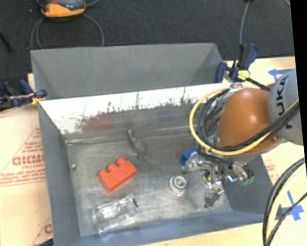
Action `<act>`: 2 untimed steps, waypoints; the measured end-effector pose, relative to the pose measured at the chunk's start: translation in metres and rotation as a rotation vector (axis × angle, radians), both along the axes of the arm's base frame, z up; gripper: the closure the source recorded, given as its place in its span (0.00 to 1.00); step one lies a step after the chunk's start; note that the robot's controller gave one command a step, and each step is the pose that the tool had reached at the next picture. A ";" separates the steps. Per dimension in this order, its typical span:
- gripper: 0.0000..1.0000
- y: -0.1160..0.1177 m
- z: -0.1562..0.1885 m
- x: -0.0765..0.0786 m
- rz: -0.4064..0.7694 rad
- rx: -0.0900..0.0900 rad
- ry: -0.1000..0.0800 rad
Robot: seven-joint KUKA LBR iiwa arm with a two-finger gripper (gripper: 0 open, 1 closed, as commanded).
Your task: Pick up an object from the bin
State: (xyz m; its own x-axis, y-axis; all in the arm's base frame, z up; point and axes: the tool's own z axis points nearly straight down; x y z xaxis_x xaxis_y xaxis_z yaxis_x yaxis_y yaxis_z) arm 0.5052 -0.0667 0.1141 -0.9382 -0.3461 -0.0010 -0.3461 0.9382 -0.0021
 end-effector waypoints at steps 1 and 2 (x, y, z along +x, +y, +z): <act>0.00 0.049 -0.041 0.041 -0.144 0.001 -0.002; 0.00 0.026 -0.008 0.017 -0.019 0.000 -0.001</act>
Offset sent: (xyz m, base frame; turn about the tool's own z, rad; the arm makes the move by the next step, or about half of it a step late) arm 0.0389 0.0499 -0.0441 0.1460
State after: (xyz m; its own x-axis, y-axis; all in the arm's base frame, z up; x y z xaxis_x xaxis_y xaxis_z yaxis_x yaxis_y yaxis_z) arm 0.5225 -0.0411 0.1063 -0.9446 -0.3281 -0.0016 -0.3281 0.9446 -0.0024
